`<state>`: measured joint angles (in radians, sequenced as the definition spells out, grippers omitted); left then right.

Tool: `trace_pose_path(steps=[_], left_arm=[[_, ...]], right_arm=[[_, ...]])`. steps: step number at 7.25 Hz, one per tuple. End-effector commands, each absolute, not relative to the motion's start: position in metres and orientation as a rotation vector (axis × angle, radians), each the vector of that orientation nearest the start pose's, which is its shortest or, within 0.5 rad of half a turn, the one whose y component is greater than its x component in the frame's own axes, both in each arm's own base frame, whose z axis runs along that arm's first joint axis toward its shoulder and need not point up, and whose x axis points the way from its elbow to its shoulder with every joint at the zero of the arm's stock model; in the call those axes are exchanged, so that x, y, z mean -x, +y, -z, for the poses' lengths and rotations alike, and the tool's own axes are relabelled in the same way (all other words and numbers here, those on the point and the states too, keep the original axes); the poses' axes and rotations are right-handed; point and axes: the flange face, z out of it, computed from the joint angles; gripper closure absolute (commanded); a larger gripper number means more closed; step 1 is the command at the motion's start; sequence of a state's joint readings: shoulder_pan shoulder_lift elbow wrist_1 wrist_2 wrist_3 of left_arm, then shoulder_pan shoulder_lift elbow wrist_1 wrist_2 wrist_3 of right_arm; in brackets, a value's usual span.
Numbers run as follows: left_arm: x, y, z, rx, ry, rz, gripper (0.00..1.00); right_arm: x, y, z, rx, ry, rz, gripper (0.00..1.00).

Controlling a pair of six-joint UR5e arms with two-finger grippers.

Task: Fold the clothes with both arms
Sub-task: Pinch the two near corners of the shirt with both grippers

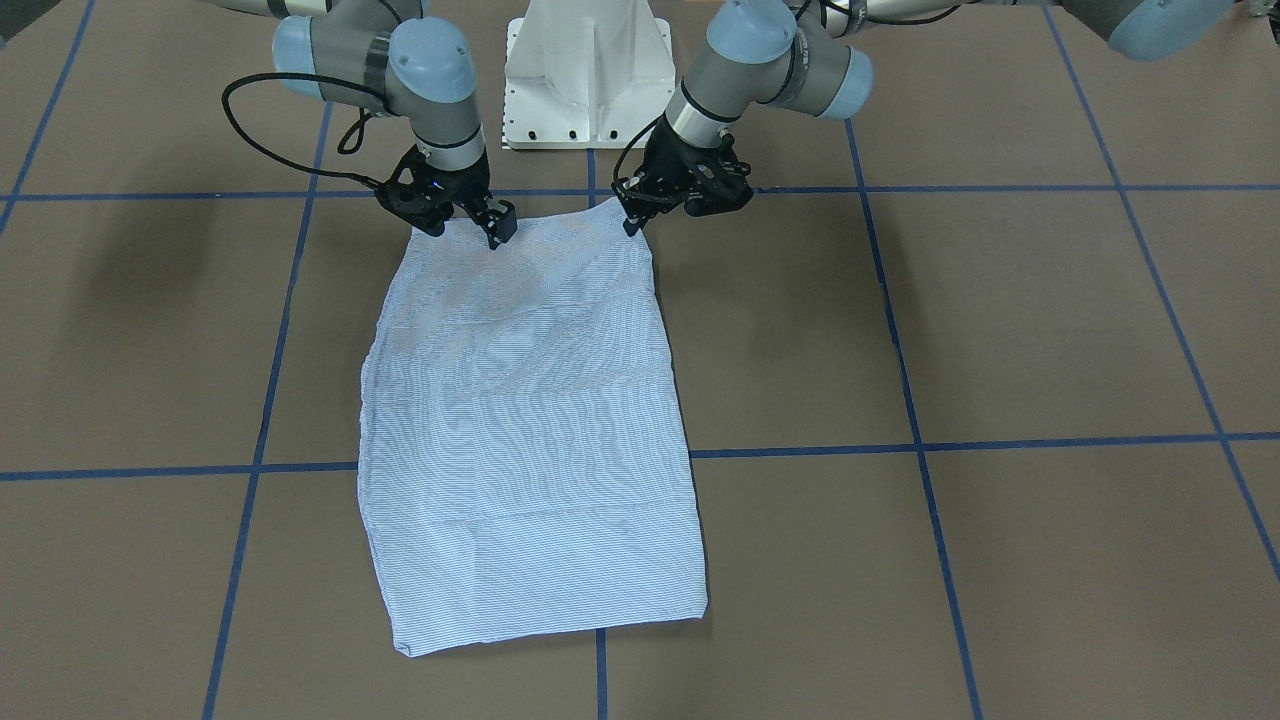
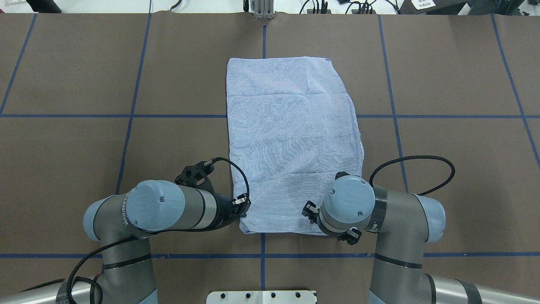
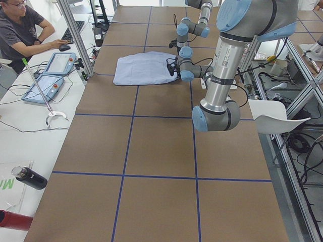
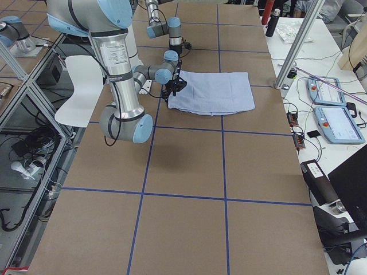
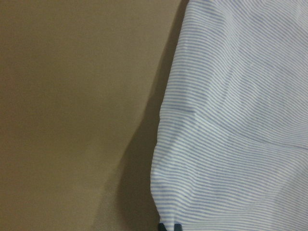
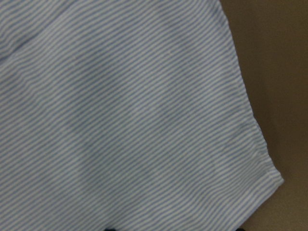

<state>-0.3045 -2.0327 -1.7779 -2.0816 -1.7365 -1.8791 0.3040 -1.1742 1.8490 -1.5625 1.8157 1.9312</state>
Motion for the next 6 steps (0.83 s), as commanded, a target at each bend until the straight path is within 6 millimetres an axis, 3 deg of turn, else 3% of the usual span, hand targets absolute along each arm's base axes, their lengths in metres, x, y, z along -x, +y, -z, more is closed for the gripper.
trace_pose_path(steps=[1,4,6], left_arm=[[-0.5623,-0.2987,-0.2451,0.150,1.187,0.440,1.00],[-0.5623,-0.2987,-0.2451,0.150,1.187,0.441,1.00],[-0.5621,-0.2986,-0.2458,0.150,1.187,0.441,1.00]], right_arm=[[0.5472,-0.2888,-0.3230,0.256,-0.679,-0.555,0.32],[0.5427,-0.2950,-0.3209,0.253,-0.686,-0.562,0.61],[0.5386,-0.2982,-0.3161,0.253,-0.696,-0.568,0.64]])
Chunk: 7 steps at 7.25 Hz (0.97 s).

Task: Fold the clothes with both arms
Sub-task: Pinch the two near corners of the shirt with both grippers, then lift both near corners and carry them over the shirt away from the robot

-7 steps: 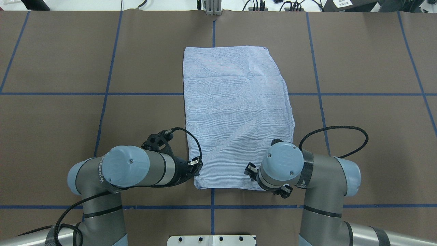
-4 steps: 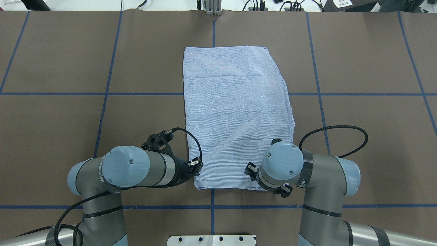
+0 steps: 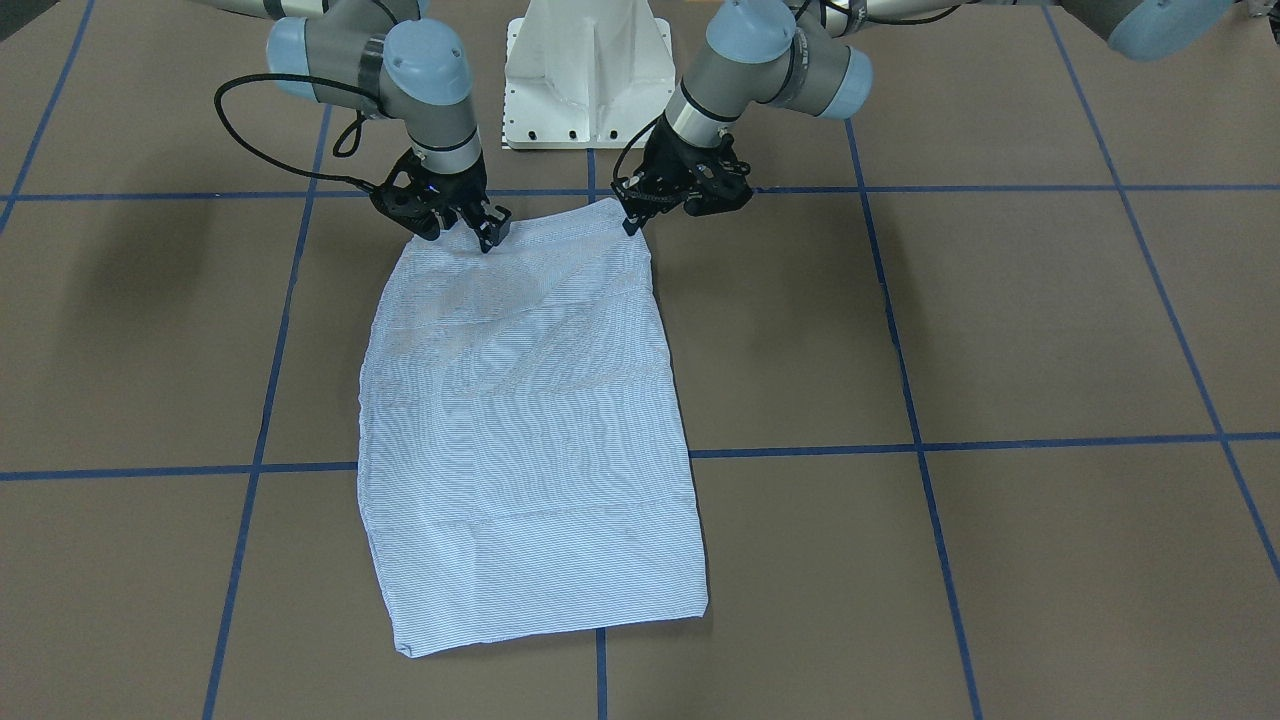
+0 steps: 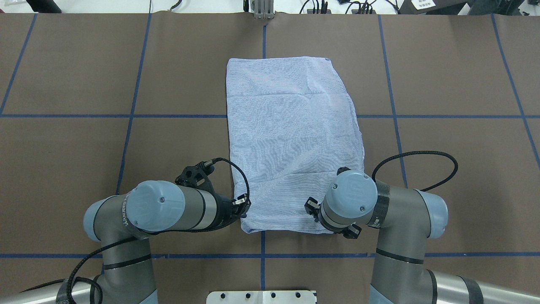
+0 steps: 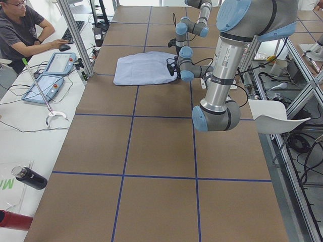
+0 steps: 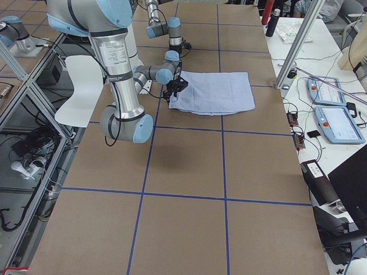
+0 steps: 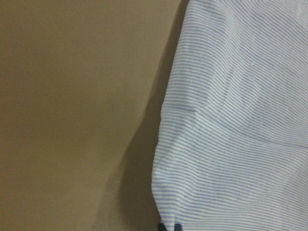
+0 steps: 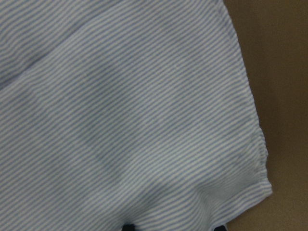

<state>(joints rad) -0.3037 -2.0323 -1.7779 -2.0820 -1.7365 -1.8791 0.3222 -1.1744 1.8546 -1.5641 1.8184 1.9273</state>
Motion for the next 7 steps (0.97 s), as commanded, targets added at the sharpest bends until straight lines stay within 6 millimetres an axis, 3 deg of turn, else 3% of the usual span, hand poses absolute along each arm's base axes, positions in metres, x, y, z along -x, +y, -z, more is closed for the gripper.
trace_pose_path(steps=[1,2,4,7], left_arm=[[-0.562,-0.299,-0.247,0.150,1.186,0.441,1.00],[-0.562,-0.299,-0.247,0.150,1.186,0.441,1.00],[-0.562,-0.300,-0.246,0.149,1.186,0.442,1.00],[-0.557,-0.296,-0.236,0.161,1.206,0.427,1.00]], right_arm=[[0.539,-0.298,-0.317,0.253,-0.694,-0.568,0.64],[0.539,-0.298,-0.317,0.252,-0.694,-0.569,0.69],[0.533,-0.300,-0.309,0.249,-0.713,-0.574,1.00],[0.515,-0.300,-0.289,0.250,-0.763,-0.571,1.00]])
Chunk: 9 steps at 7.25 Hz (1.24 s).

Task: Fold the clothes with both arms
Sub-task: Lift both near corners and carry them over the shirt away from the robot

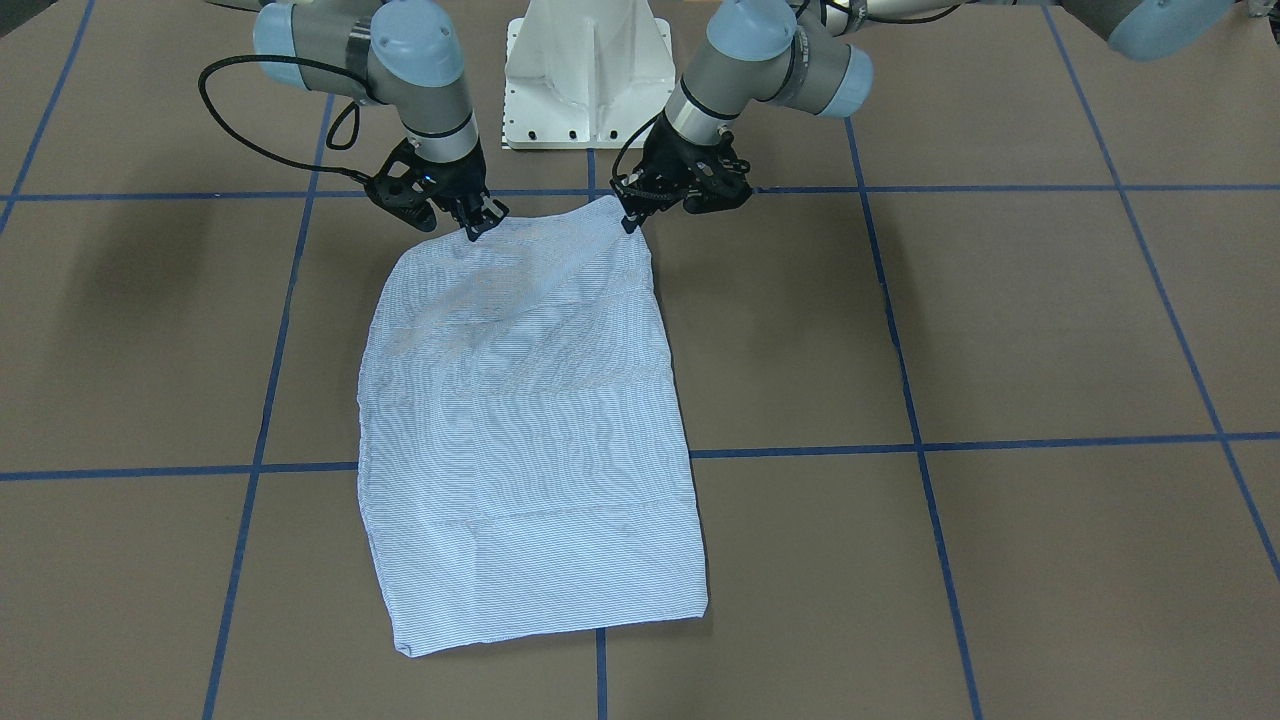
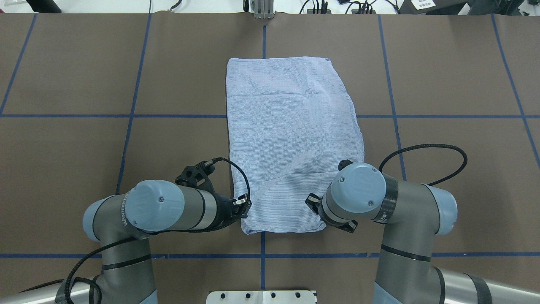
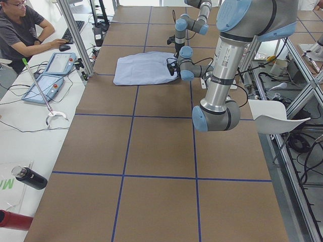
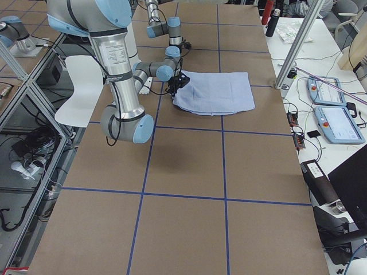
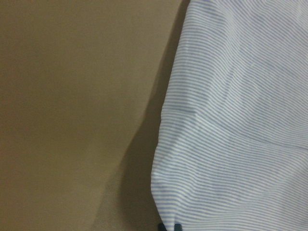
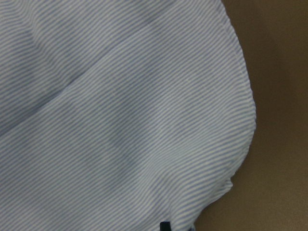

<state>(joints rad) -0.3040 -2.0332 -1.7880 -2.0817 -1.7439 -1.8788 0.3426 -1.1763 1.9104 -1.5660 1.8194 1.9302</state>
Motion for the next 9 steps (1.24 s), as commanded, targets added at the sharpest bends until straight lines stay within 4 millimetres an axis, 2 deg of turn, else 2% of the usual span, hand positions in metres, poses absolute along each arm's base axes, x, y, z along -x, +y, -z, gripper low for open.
trace_pose_path(steps=[1,2,3,4,5,7,8,9], left_arm=[[-0.546,-0.292,-0.227,0.160,1.230,0.421,1.00],[-0.532,-0.283,-0.214,0.177,1.258,0.399,1.00],[-0.524,-0.276,-0.205,0.201,1.275,0.376,1.00],[-0.521,-0.268,-0.201,0.210,1.283,0.363,1.00],[-0.515,-0.251,-0.199,0.227,1.262,0.344,1.00],[-0.476,-0.232,-0.191,0.263,1.231,0.321,1.00],[-0.464,-0.228,-0.185,0.280,1.211,0.312,1.00],[-0.463,-0.229,-0.185,0.296,1.194,0.306,1.00]], right_arm=[[0.507,-0.298,-0.281,0.252,-0.783,-0.565,1.00],[0.499,-0.296,-0.270,0.251,-0.810,-0.558,1.00],[0.495,-0.284,-0.258,0.272,-0.836,-0.531,1.00],[0.490,-0.266,-0.248,0.309,-0.857,-0.489,1.00],[0.480,-0.250,-0.241,0.369,-0.873,-0.445,1.00],[0.451,-0.226,-0.224,0.440,-0.913,-0.381,1.00],[0.439,-0.225,-0.218,0.455,-0.931,-0.372,1.00],[0.434,-0.235,-0.215,0.467,-0.938,-0.382,1.00]])
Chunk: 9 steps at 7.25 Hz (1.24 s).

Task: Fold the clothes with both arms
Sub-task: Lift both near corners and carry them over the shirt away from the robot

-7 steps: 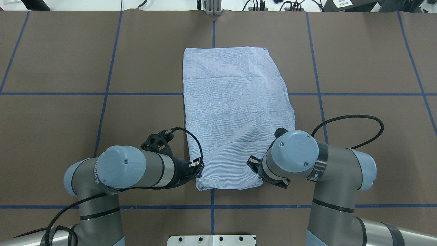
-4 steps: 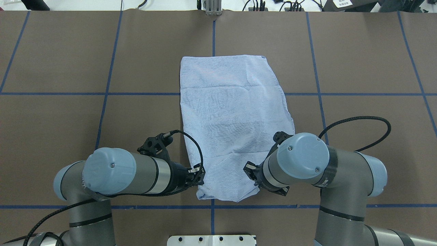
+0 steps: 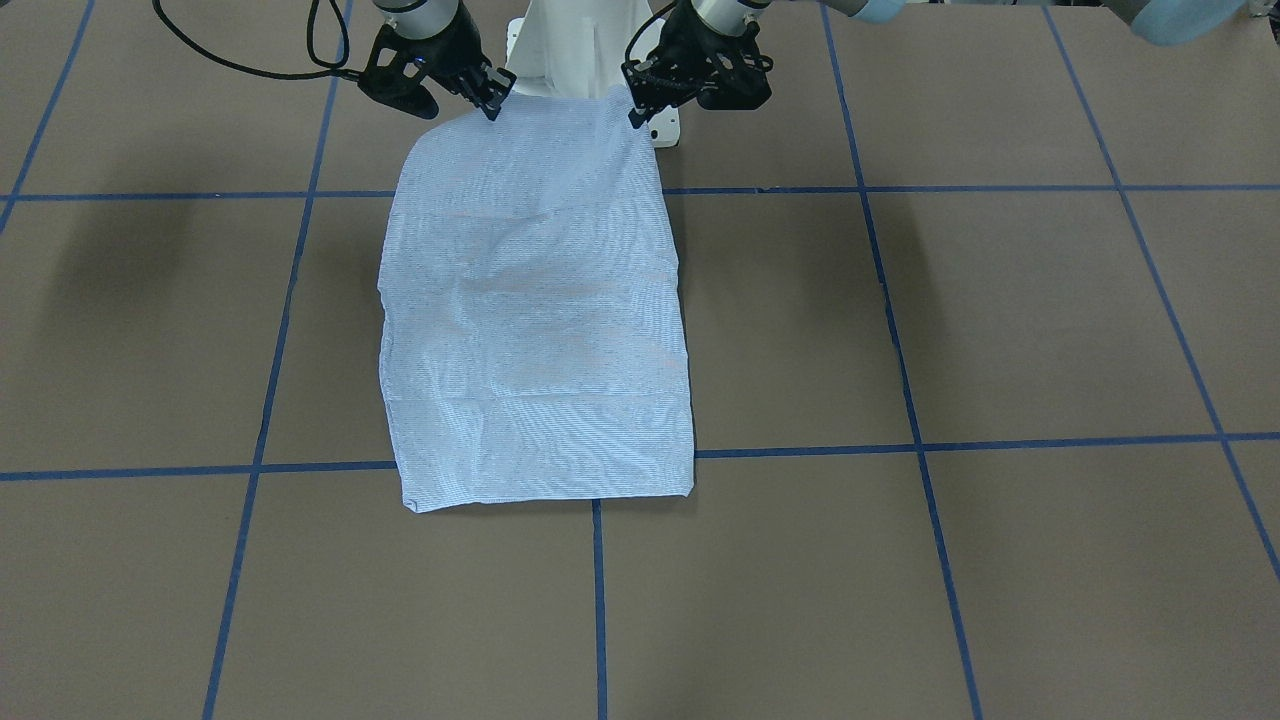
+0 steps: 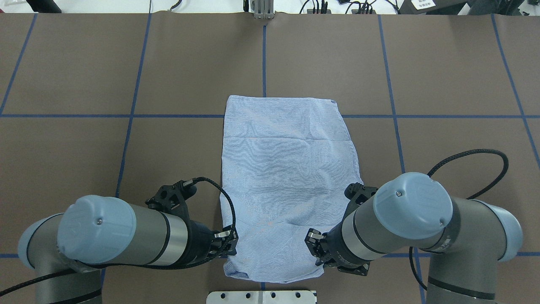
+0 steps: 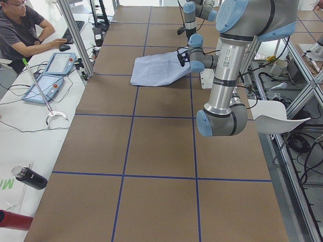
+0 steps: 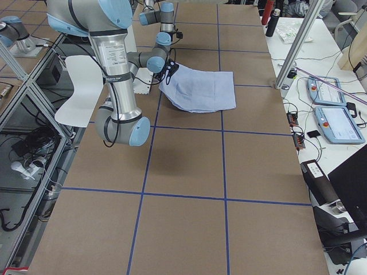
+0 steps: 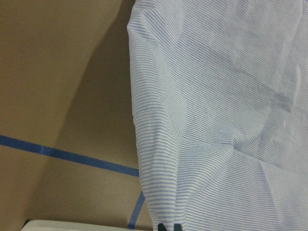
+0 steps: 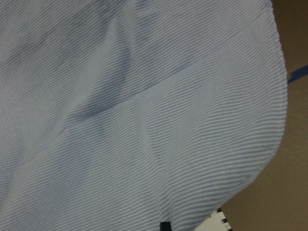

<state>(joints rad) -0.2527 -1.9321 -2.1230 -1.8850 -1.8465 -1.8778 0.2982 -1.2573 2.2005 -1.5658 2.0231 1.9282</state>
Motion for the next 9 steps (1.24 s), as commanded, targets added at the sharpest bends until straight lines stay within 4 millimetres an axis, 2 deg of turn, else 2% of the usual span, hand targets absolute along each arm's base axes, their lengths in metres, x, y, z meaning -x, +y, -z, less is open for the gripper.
trace_pose_path(steps=[1,3,4,5,7,8,9], left_arm=[[-0.462,-0.234,-0.186,0.287,1.192,0.289,1.00],[-0.437,-0.291,-0.180,0.246,1.214,0.362,1.00],[-0.432,-0.327,-0.164,0.239,1.237,0.364,1.00],[-0.437,-0.360,-0.159,0.210,1.231,0.371,1.00],[-0.457,-0.409,-0.179,0.168,1.175,0.404,1.00],[-0.454,-0.428,-0.187,0.144,1.157,0.415,1.00],[-0.446,-0.443,-0.189,0.116,1.154,0.419,1.00]], right_arm=[[0.425,-0.255,-0.215,0.459,-0.946,-0.413,1.00],[0.410,-0.292,-0.210,0.419,-0.976,-0.478,1.00],[0.409,-0.312,-0.202,0.401,-0.993,-0.506,1.00],[0.410,-0.337,-0.198,0.406,-0.996,-0.534,1.00],[0.392,-0.391,-0.195,0.377,-1.010,-0.567,1.00],[0.389,-0.415,-0.205,0.359,-0.995,-0.583,1.00],[0.396,-0.444,-0.208,0.338,-0.977,-0.598,1.00]])
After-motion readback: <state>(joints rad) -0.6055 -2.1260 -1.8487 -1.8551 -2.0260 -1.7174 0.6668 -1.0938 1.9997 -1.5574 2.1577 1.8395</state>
